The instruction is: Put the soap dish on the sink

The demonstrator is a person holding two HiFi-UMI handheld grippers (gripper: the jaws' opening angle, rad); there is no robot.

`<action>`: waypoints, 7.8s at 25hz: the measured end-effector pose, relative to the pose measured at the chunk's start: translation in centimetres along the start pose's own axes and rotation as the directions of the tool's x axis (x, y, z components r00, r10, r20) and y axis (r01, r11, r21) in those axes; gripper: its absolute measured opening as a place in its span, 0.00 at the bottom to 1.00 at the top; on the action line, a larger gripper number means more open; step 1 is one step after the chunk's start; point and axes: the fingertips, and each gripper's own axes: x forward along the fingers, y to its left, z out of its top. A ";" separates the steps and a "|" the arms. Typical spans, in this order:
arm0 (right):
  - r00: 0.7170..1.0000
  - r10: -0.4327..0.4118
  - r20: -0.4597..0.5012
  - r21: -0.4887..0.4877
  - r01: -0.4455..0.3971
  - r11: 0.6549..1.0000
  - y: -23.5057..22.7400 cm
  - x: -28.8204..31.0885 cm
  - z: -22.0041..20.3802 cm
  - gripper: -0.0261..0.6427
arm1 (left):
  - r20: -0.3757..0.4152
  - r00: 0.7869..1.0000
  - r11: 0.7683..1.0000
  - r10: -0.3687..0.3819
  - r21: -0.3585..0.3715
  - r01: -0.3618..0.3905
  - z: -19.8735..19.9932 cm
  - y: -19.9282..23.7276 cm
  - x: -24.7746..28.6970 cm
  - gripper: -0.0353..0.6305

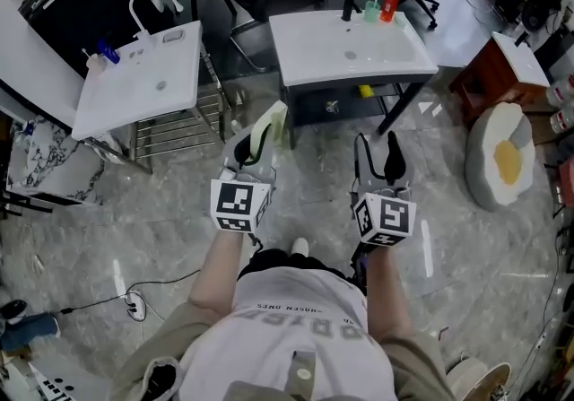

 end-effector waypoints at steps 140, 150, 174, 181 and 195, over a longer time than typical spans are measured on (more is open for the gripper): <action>0.524 0.852 -0.007 0.917 -0.336 0.214 -2.6 52.9 -17.9 0.19 | -0.066 0.997 0.514 0.034 -0.855 -0.074 -10.8 16.2 49.6 0.09; 0.512 0.848 -0.135 0.930 -0.229 0.286 -4.1 53.2 -19.4 0.17 | -0.118 0.992 0.628 -0.054 -0.776 -0.058 -12.1 15.6 50.2 0.16; 0.262 0.932 -0.250 0.893 -0.309 0.326 -5.0 52.9 -19.5 0.17 | -0.449 0.806 0.888 -0.386 0.056 0.456 -13.0 13.8 47.5 0.60; 0.155 0.920 -0.360 0.861 -0.325 0.391 -5.6 52.8 -20.3 0.17 | -0.550 0.769 0.854 -0.326 0.177 0.489 -15.5 13.1 47.6 0.60; 0.063 0.825 -0.561 0.739 -0.412 0.534 -6.6 54.9 -22.4 0.16 | -0.679 0.684 0.901 -0.266 0.078 0.428 -19.5 12.9 49.6 0.60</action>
